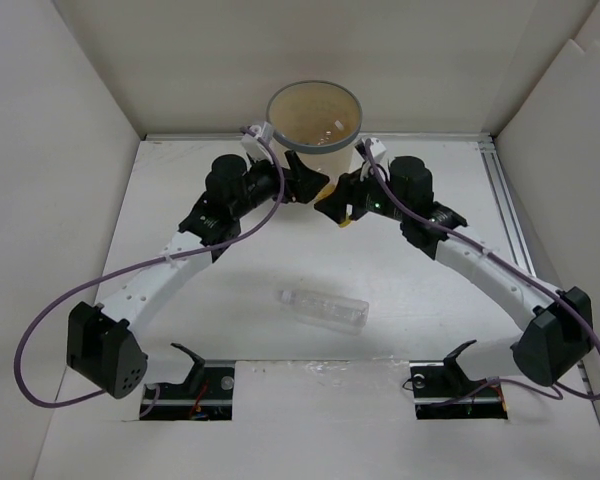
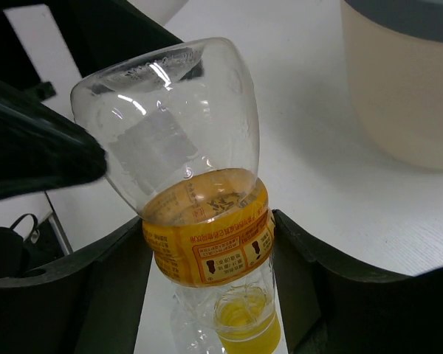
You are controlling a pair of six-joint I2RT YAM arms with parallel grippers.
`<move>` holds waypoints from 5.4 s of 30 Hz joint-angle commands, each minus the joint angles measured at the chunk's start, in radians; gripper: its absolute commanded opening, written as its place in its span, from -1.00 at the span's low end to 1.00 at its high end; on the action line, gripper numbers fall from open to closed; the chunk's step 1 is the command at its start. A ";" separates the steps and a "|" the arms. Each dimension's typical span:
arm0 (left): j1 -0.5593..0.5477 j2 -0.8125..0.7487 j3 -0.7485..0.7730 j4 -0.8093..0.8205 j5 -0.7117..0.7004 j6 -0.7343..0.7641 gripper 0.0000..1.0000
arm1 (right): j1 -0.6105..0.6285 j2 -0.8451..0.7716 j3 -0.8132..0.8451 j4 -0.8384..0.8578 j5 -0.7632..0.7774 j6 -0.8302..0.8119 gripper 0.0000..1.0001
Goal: Put the plastic bottles in the bin
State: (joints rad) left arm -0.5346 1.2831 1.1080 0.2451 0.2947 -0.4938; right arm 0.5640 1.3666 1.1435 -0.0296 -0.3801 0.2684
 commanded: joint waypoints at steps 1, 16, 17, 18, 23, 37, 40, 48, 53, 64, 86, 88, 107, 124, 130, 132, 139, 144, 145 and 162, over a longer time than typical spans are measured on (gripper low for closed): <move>0.002 0.015 0.030 0.085 0.115 -0.031 1.00 | 0.008 -0.052 0.009 0.086 -0.028 0.022 -1.00; 0.002 0.036 0.024 0.249 0.129 -0.137 -1.00 | 0.008 -0.089 -0.005 0.129 -0.059 0.022 0.16; 0.002 0.057 0.048 0.249 0.129 -0.137 -1.00 | 0.008 -0.089 -0.005 0.138 -0.059 0.022 0.53; 0.002 0.058 0.062 0.249 0.129 -0.147 -1.00 | -0.001 -0.102 -0.016 0.138 -0.039 0.022 1.00; 0.002 0.101 0.183 0.191 -0.049 -0.117 -1.00 | -0.021 -0.153 -0.079 0.093 0.136 0.008 1.00; 0.042 0.554 0.666 0.299 -0.508 0.191 -0.88 | 0.063 -0.262 -0.252 -0.045 0.098 -0.158 1.00; 0.051 0.705 0.886 0.183 -0.534 0.211 0.26 | 0.167 -0.273 -0.223 -0.178 0.225 -0.182 1.00; 0.051 0.842 1.181 -0.038 -0.534 0.222 1.00 | 0.421 -0.143 -0.145 -0.383 0.497 -0.207 1.00; 0.051 0.684 1.050 -0.156 -0.572 0.192 1.00 | 0.461 -0.028 -0.182 -0.346 0.408 -0.244 1.00; 0.051 0.107 0.325 -0.122 -0.508 0.066 1.00 | 0.471 0.287 -0.131 -0.167 0.313 -0.313 1.00; 0.028 -0.490 -0.536 0.308 -0.197 -0.058 1.00 | 0.041 0.249 0.266 -0.015 -0.044 -0.006 -1.00; 0.028 -0.499 -0.547 0.333 -0.164 -0.049 1.00 | -0.008 0.238 0.297 0.013 -0.158 0.032 -1.00; 0.028 -0.231 -0.530 0.879 0.267 -0.172 1.00 | -0.015 0.209 0.236 0.770 -0.537 0.545 -1.00; 0.008 0.010 -0.456 1.294 0.388 -0.411 0.92 | 0.054 0.259 0.265 0.833 -0.528 0.594 -0.95; 0.008 0.010 -0.447 1.284 0.388 -0.356 -0.61 | 0.034 0.259 0.265 0.833 -0.549 0.624 -0.70; 0.008 0.010 -0.436 1.240 0.388 -0.338 -0.95 | 0.021 0.247 0.242 0.868 -0.571 0.638 -0.23; 0.028 0.027 -0.266 0.868 0.267 -0.143 -1.00 | -0.170 0.080 0.096 0.881 -0.540 0.652 1.00; 0.051 0.119 -0.019 0.673 0.094 0.000 -1.00 | -0.340 -0.093 -0.010 0.690 -0.450 0.513 1.00; 0.051 0.142 0.021 0.646 0.055 0.064 -1.00 | -0.354 -0.121 -0.037 0.622 -0.441 0.493 1.00; 0.041 0.818 0.911 0.234 -0.509 0.330 1.00 | -0.405 -0.606 -0.116 0.071 -0.306 0.190 1.00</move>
State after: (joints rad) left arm -0.4870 2.1265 1.9079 0.5232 -0.1047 -0.1909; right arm 0.1509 0.8013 0.9974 0.1482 -0.7242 0.5255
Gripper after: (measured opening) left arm 0.990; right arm 0.999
